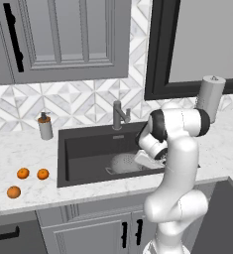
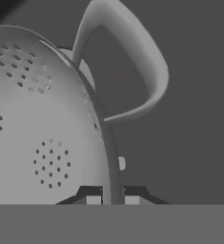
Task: Put the colander in the sink, put the tangerine, tangerine, tangerine in the colander, and turn on the sink faucet and pour water over the colander.
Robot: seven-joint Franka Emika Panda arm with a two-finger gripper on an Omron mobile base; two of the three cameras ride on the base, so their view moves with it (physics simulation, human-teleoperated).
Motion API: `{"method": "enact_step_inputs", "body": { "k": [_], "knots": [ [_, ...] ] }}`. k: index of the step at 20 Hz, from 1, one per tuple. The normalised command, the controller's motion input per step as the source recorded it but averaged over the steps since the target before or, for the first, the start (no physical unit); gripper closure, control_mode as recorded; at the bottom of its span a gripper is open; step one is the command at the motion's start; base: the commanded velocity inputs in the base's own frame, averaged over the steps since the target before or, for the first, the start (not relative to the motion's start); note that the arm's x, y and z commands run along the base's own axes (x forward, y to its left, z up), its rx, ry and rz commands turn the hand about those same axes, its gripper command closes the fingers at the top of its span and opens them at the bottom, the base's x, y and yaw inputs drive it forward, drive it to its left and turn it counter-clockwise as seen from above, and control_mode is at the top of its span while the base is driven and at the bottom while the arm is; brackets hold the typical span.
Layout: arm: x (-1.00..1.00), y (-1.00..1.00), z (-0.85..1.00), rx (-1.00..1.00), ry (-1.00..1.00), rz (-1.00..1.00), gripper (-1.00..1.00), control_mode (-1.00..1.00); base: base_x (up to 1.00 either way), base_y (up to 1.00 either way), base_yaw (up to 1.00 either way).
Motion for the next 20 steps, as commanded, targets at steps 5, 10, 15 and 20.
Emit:
{"method": "enact_step_inputs", "body": {
  "k": [5, 10, 15, 20],
  "knots": [
    [0.06, 0.06, -0.12, -0.03, 0.0, 0.0, 1.0, -1.0, 0.0, 0.0, 0.0],
    [0.04, 0.16, -0.06, -0.01, 0.0, 0.0, 1.0, -1.0, 0.0, 0.0, 0.0],
    [0.0, 0.2, 0.0, 0.0, -0.01, 0.0, -1.0, -1.0, 0.0, 0.0, 0.0],
    [0.0, 0.13, 0.15, 0.0, -0.01, 0.0, -1.0, -1.0, 0.0, 0.0, 0.0]
  ]
}}
